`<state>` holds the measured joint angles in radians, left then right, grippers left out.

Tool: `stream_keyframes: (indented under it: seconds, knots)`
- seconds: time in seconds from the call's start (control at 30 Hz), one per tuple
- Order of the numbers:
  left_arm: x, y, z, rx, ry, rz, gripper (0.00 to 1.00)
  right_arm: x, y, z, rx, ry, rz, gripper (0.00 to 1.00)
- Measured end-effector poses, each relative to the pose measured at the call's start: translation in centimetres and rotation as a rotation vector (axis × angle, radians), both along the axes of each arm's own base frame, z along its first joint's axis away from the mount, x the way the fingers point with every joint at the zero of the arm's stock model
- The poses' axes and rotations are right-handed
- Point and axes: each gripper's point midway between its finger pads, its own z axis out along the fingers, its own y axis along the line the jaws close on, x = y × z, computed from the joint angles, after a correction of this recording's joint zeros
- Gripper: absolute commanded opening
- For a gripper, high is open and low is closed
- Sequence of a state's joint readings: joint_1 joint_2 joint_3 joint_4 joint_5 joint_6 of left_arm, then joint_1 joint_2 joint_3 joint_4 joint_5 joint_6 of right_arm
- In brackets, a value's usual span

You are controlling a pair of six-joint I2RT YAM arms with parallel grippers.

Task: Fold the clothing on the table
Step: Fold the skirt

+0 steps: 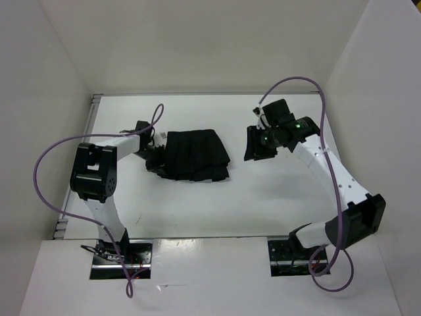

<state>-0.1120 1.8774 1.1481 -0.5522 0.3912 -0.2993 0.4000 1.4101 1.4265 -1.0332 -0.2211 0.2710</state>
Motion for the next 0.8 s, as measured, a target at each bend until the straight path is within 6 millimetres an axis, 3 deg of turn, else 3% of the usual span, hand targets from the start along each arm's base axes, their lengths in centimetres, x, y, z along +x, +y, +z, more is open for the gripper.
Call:
stream_keyframes:
  seconds: [0.1,0.2,0.3,0.37,0.43,0.5,0.6,0.7,0.8]
  knots:
    - [0.1,-0.3,0.1,-0.018,0.009,-0.003,0.03,-1.0,-1.0,0.5,0.011,-0.023,-0.017,0.49]
    - [0.2,-0.5,0.4,-0.039,0.005,-0.005,0.21,-1.7,-1.7,1.6,0.029,-0.065,-0.035,0.52]
    - [0.5,-0.7,2.4,-0.056,-0.038,0.011,0.37,-2.0,-2.3,2.9,0.048,-0.116,-0.05,0.56]
    - [1.3,-0.9,5.8,-0.073,-0.126,0.022,0.4,-1.9,-2.7,3.3,0.057,-0.139,-0.066,0.56]
    - [2.6,-1.0,10.8,-0.089,-0.273,0.027,0.46,-1.6,-3.3,3.5,0.061,-0.157,-0.089,0.58]
    - [3.4,-0.8,16.2,-0.09,-0.442,0.039,0.46,-1.5,-3.8,3.1,0.062,-0.159,-0.111,0.59]
    - [3.0,0.0,22.1,-0.082,-0.622,0.075,0.46,-1.7,-4.3,2.0,0.06,-0.139,-0.132,0.61]
    - [1.7,0.7,22.8,-0.059,-0.656,0.101,0.46,-2.1,-4.6,1.1,0.057,-0.119,-0.144,0.62]
    - [0.2,1.3,19.3,-0.027,-0.563,0.135,0.46,-2.3,-4.8,1.4,0.062,-0.131,-0.154,0.66]
